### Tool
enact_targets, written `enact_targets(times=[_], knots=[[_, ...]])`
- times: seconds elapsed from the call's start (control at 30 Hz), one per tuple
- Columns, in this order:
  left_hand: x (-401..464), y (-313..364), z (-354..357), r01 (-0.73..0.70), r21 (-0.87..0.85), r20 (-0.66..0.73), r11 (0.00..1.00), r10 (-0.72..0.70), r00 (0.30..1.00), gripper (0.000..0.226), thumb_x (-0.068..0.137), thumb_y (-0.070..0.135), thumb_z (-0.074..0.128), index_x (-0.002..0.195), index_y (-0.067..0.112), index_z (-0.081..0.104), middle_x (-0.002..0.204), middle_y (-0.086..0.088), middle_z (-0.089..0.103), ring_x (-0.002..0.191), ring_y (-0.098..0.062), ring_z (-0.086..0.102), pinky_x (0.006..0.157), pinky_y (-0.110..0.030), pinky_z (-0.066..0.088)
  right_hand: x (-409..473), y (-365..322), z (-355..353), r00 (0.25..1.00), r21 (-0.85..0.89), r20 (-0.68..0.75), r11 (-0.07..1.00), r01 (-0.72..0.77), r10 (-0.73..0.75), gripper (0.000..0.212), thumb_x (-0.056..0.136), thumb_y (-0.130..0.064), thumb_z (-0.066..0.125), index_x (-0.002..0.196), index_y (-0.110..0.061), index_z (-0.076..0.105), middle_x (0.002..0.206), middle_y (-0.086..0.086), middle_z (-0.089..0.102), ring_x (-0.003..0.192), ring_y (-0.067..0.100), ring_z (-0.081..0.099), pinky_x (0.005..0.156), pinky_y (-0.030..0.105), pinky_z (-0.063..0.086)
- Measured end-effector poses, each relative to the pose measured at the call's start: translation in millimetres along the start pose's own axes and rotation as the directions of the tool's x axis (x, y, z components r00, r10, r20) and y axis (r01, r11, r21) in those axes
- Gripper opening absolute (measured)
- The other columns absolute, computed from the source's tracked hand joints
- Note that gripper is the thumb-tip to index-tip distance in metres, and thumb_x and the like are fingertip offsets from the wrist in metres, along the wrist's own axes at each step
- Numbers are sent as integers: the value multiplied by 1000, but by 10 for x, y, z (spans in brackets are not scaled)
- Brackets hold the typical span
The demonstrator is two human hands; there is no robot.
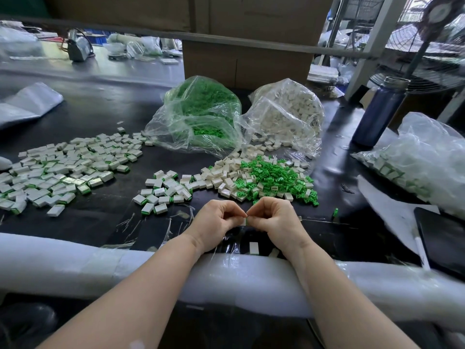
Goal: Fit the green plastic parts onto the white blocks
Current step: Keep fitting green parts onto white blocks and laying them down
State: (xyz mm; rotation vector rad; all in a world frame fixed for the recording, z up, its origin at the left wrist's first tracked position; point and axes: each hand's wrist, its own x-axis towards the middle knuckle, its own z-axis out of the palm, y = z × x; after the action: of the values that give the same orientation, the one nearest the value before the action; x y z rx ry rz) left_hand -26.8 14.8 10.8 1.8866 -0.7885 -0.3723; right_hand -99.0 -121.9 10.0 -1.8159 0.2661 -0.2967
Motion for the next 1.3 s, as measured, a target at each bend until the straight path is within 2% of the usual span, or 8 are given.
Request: enact_targets(times=[0.37,0.53,0.63,0.73,0.8,0.97,1.13,1.3], knots=[[10,-32,29,-21,28,-34,999,22,999,7,82,5,68,85,11,71,80,-4,68,77,-12,61,83,-25,49,14,9,14,999,-1,-38,1000,16,-16,24,73,9,70,69,-13,64,66,3,65,60,9,60,61,20,52],[-3,-59,44,-57,107,-52,993,63,997,25,76,13,75,100,14,70,84,8,67,79,-3,62,78,-9,46,20,21,22,995,34,-97,999,18,-14,18,76,3,71,70,-13,65,62,1,65,54,6,59,53,16,47],[14,-70,39,-65,105,-71,992,72,995,22,81,15,70,104,14,68,92,2,70,88,-10,64,85,-16,47,17,14,21,996,98,-90,995,25,-16,16,81,0,67,73,-14,67,57,-3,67,52,4,61,50,13,46],[23,-59,32,-36,16,-95,999,37,995,6,88,14,61,94,14,64,86,0,69,80,-9,64,82,-22,49,13,2,19,998,155,-67,988,28,-18,17,83,-1,65,75,-15,68,57,-5,68,51,2,61,49,12,46],[29,-59,21,-18,-12,-119,1000,17,993,6,90,14,60,88,14,66,80,3,68,73,-4,62,79,-20,49,17,8,26,997,128,-69,992,26,-17,18,83,-2,66,72,-16,67,55,-6,67,50,0,59,49,11,46],[32,-60,2,-2,-2,-137,1000,2,991,12,87,16,63,95,11,71,80,9,66,76,1,59,72,-4,44,45,43,45,997,6,-78,1000,-3,4,20,84,-7,67,67,-17,64,53,-6,61,46,-1,52,50,13,43],[11,-70,12,-8,80,-111,997,17,994,12,86,13,64,94,8,71,78,7,63,71,4,55,68,-1,39,63,57,49,999,-121,-50,993,-3,-3,26,83,-6,66,62,-20,61,46,-11,56,44,-3,48,52,15,41],[18,-76,10,-17,107,-100,994,28,995,12,87,14,64,94,8,72,80,5,63,74,-2,56,70,-5,41,59,64,40,999,-138,-37,990,0,-5,24,84,-8,66,64,-21,61,54,-9,57,51,2,49,60,24,43]])
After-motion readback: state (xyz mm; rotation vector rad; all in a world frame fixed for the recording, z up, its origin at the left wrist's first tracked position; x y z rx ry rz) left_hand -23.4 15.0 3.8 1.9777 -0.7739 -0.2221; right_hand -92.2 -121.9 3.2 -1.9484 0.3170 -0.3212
